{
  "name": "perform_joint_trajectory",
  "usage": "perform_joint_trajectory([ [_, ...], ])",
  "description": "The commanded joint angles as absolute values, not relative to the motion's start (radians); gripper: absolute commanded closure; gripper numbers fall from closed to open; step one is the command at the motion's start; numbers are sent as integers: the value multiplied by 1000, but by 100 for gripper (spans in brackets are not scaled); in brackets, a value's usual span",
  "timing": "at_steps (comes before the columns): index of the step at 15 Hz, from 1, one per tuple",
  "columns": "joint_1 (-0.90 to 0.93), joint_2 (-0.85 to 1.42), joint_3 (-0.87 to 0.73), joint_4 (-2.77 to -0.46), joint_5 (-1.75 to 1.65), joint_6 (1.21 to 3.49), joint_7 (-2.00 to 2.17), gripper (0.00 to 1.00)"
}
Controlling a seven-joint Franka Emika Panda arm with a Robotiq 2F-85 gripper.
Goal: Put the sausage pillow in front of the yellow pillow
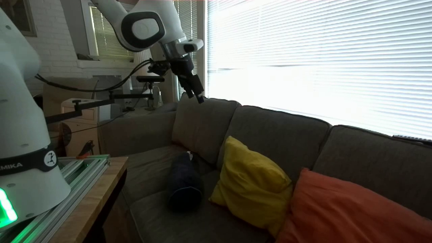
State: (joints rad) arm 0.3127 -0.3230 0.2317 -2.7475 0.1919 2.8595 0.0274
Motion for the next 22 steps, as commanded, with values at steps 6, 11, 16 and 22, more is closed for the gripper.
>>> perform_joint_trajectory([
  [6, 451, -189, 210, -2731, 220, 2915, -90, 0],
  [11, 446, -161, 220, -2730, 220, 2917, -96, 0],
  [16, 560, -28, 163, -2693, 338, 3040, -308, 0],
  [22, 562, 235, 218, -2508, 362, 3173, -597, 0],
])
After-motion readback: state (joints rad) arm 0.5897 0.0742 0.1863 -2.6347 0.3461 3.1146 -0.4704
